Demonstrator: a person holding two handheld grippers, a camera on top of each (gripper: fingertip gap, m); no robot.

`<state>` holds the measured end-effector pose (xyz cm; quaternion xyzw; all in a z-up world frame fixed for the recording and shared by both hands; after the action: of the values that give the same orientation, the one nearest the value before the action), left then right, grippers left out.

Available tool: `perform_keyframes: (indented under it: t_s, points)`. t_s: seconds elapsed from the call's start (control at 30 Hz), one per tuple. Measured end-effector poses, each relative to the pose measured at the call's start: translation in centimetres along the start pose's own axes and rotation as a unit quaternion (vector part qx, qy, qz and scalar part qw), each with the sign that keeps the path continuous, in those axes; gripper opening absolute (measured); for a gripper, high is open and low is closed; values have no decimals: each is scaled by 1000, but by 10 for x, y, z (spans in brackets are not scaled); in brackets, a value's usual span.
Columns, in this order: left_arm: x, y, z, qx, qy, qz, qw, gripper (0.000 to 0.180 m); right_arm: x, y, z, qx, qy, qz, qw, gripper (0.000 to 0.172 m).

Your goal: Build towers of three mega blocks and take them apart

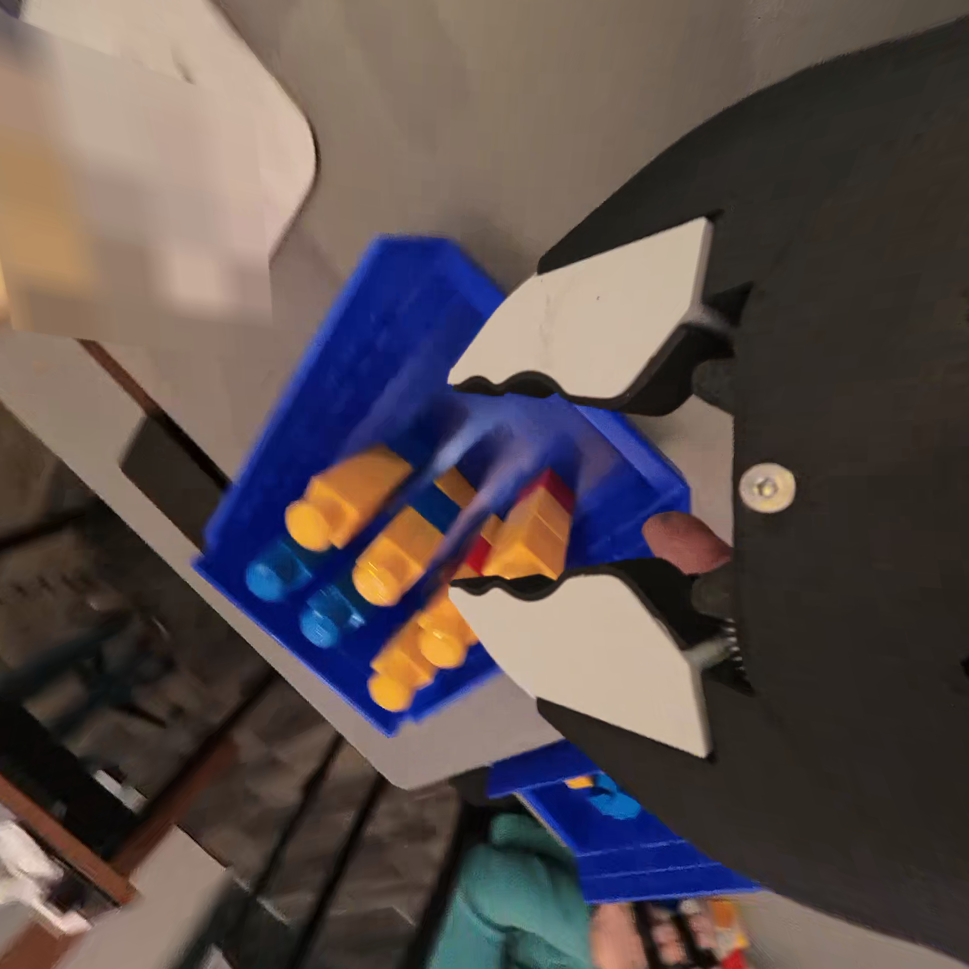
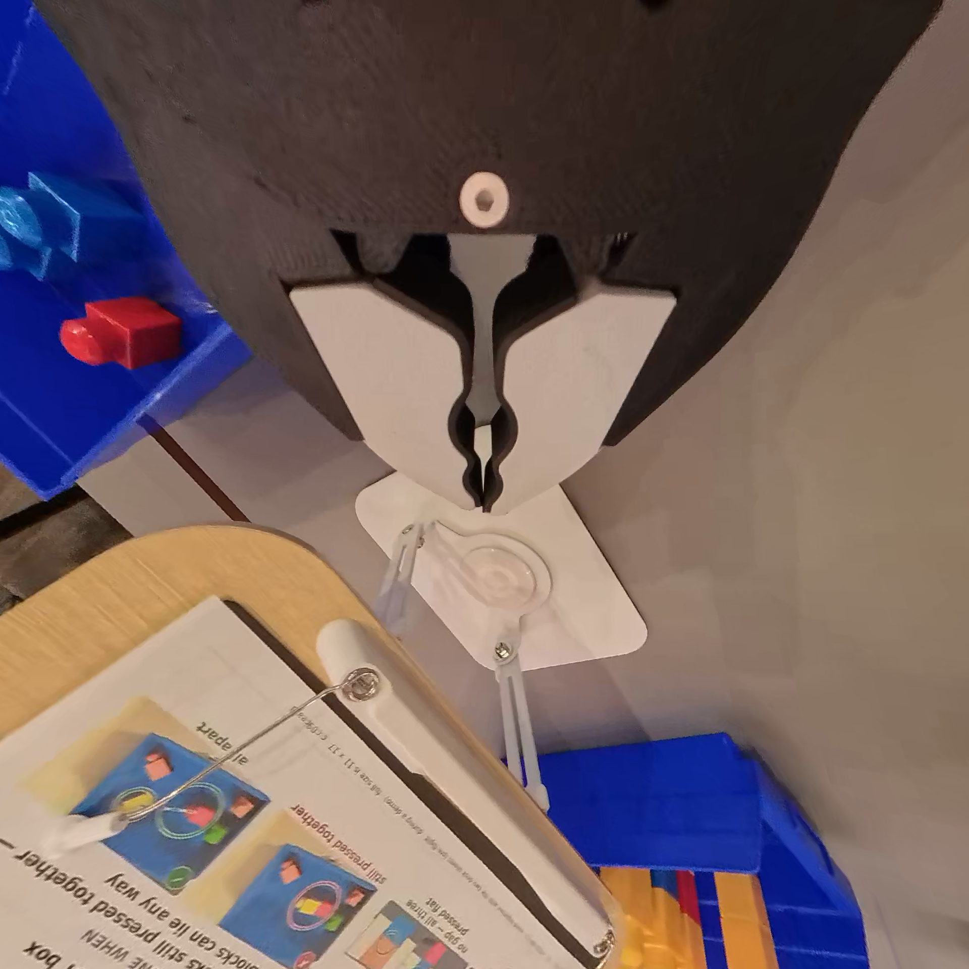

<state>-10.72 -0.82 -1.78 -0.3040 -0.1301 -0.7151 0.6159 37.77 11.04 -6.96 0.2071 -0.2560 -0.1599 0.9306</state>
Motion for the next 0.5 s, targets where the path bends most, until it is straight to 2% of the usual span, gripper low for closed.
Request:
perform_keyframes:
  t_s: [0.03, 0.07, 0.23, 0.3, 0.5]
  points:
    - [-3, -10, -7, 27, -7, 7, 1000, 66, -1, -1, -1, -1, 0, 2, 1000, 0]
    - [-7, -18, -12, 56, -19, 12, 998, 67, -1, -1, -2, -1, -2, 2, 1000, 0]
    - [-41, -41, -36, 101, -103, 69, 987, 82, -1, -2, -5, -7, 5, 9, 1000, 0]
    - [-50, -46, -41, 112, -114, 89, 983, 78, -1, -3, -6, -5, 1, 9, 1000, 0]
    - [-68, -46, -48, 121, -145, 89, 978, 63, -3, -3, -9, -5, -2, 14, 1000, 0]
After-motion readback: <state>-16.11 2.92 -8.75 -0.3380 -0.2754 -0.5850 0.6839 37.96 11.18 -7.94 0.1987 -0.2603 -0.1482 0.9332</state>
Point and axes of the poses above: each gripper's, where its closed fingertips meet, x back along the fingers, z out of its top, y = z × x across the jaws, the point moved 7 cm from there along x, back along the fingers, and after that the axes turned 14 degrees about x, right-handed, at the moved point
